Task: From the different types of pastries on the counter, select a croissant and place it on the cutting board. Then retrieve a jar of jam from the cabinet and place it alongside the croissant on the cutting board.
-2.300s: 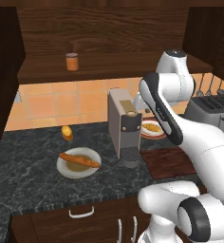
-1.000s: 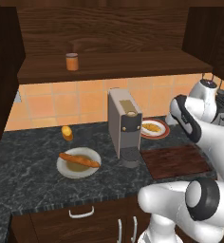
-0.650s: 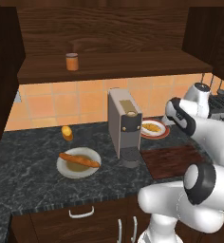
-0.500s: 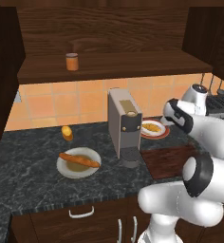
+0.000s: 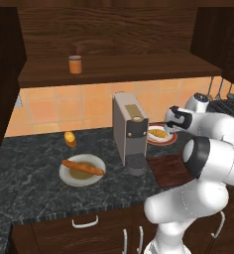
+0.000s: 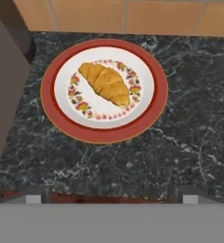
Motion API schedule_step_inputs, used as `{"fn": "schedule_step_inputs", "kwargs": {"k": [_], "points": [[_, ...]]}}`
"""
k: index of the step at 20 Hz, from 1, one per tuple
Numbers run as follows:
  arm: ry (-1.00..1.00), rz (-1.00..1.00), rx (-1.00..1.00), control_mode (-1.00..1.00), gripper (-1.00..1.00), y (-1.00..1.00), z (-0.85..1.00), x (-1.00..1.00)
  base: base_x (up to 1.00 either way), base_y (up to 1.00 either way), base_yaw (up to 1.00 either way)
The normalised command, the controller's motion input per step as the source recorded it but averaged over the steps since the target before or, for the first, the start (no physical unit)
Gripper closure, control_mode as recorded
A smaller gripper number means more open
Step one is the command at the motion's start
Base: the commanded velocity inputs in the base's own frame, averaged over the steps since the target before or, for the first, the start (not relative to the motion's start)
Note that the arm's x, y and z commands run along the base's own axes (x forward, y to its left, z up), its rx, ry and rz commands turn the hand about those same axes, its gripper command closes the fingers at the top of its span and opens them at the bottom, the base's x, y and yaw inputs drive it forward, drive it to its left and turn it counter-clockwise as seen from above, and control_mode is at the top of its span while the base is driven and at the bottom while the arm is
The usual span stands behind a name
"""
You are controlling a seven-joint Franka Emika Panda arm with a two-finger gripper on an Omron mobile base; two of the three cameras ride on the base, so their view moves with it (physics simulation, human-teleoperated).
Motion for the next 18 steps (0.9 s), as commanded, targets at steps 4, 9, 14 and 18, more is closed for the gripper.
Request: {"fn": "schedule_step_inputs", "kwargs": {"k": [4,9,14,18], "points": [[-0.02,0.0,0.0,-1.0,-1.0,-0.04,-0.22,0.39,0.0,0.0,0.0],[0.0,0.01,0.0,-1.0,-1.0,0.0,-0.17,0.38,0.0,0.0,0.0],[0.0,0.01,0.0,-1.0,-1.0,0.04,-0.25,0.37,0.0,0.0,0.0],[0.0,0.02,0.0,-1.0,-1.0,0.0,-0.26,0.39,0.0,0.0,0.0]]}}
